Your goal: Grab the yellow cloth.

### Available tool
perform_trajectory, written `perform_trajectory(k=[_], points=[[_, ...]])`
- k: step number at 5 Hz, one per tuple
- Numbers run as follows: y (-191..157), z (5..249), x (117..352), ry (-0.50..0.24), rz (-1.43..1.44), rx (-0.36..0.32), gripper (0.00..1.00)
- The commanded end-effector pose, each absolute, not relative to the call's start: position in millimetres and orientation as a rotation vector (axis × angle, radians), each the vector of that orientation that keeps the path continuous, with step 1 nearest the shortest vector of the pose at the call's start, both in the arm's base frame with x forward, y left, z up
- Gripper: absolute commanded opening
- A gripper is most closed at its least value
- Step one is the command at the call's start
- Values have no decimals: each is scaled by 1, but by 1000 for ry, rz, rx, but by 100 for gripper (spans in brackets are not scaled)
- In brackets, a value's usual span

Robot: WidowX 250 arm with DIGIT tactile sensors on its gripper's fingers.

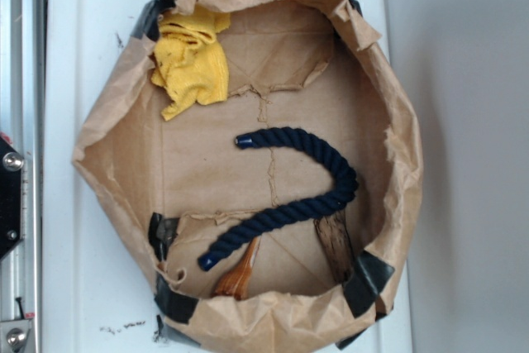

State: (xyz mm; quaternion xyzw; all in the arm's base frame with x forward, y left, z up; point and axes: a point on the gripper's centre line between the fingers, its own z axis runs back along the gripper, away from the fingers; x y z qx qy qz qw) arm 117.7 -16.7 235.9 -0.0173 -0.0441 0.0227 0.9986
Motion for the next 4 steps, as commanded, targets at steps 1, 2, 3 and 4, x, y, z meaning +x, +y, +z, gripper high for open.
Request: perform_trajectory(k=[1, 2, 3, 4], points=[[-12, 234, 188, -127, 118, -88, 100], [-1, 227, 209, -150, -27, -121, 100], [20, 213, 224, -137, -270, -146, 100], [59, 191, 236, -66, -224, -80, 100]])
